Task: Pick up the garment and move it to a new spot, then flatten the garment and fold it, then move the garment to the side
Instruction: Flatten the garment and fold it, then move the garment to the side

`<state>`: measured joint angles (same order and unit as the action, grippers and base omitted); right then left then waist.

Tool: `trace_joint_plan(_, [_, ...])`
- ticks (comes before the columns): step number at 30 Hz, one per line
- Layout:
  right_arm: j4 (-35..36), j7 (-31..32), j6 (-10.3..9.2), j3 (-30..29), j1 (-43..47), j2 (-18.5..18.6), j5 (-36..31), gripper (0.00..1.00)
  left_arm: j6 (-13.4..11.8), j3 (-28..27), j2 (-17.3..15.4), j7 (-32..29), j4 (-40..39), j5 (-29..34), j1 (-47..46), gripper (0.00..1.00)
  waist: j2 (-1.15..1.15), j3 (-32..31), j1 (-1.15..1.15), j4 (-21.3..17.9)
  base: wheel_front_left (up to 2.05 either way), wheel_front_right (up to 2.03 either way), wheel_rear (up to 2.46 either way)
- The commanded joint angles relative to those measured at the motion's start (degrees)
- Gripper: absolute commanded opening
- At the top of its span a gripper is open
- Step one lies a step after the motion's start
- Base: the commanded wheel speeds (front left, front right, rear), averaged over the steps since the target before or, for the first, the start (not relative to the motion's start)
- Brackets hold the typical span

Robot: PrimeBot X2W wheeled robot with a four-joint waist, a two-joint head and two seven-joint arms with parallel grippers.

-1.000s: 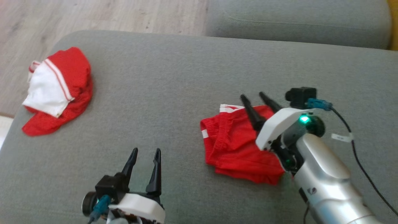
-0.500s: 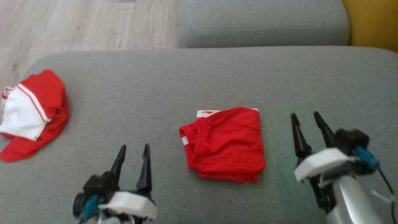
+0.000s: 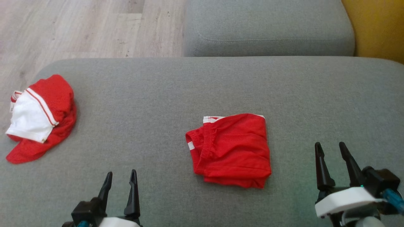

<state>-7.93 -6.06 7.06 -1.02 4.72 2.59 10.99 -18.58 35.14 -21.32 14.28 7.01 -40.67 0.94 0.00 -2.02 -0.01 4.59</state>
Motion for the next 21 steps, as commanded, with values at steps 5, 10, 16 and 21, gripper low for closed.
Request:
trace_joint_plan(5, [2.6,-0.8,0.43,1.6,0.8,0.3,0.7,1.00,0.7,-2.7,-0.9,0.7,-1.4,0.7,-1.5,1.00,0.00,-0.7,0.01,0.8,0.00,0.00,0.00])
trace_joint_plan(10, [2.2,-1.0,0.43,1.9,1.4,0.3,1.1,1.00,0.9,-2.8,-0.7,0.7,-1.3,0.9,-1.6,1.00,0.00,-0.9,0.01,1.0,0.00,0.00,0.00])
trace_joint_plan(16, [1.9,-0.9,0.43,2.1,1.4,0.3,1.0,1.00,1.0,-2.7,-0.7,0.7,-1.2,1.0,-1.7,1.00,0.00,-0.9,0.01,1.1,0.00,0.00,0.00])
trace_joint_plan(21, [1.8,-0.5,0.43,2.3,1.3,0.3,0.9,1.00,1.0,-2.5,-0.7,0.7,-0.9,0.9,-1.8,1.00,0.00,-0.8,0.01,1.1,0.00,0.00,0.00])
